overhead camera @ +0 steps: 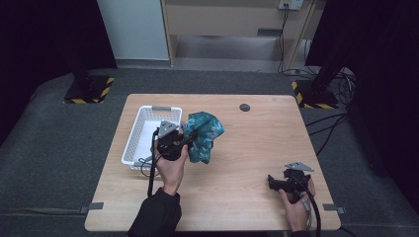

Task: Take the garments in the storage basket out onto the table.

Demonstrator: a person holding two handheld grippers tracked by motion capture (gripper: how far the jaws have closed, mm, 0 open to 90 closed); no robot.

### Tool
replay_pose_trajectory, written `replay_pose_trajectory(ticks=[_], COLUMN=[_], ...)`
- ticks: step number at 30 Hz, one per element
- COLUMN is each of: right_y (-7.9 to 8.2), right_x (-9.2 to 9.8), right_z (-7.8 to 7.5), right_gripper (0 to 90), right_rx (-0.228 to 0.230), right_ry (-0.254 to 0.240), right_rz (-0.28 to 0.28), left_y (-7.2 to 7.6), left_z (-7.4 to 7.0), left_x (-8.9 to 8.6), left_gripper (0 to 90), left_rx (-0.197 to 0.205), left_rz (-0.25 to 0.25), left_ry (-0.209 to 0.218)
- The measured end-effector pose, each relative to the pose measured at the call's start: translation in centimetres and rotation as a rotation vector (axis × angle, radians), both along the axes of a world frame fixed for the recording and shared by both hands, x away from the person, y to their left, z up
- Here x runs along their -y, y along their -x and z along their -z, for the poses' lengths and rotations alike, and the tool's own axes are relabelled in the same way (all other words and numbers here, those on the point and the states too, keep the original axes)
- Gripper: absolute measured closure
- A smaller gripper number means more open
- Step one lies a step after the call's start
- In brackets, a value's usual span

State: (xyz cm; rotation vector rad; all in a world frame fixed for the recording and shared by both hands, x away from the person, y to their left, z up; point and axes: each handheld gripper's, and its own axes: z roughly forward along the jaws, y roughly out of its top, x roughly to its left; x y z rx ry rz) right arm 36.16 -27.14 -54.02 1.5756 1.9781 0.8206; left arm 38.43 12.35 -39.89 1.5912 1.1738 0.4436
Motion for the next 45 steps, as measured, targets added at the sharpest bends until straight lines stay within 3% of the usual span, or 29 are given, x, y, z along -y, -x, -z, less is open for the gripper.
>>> replay_pose_trajectory(ticks=[32, 45], right_y=[0.0, 0.0], right_x=[0.0, 0.0], right_z=[0.0, 0.0], right_gripper=[0.8, 0.8], right_rx=[0.000, 0.000], right_ry=[0.000, 0.000], right_rz=[0.000, 0.000], left_y=[-1.6, -2.0], left_z=[2.5, 3.3], left_x=[5.0, 6.2], left_gripper=[74.2, 73.9], left_rx=[-0.036, -0.042], left_rz=[0.068, 0.077], left_ry=[-0.022, -0.030])
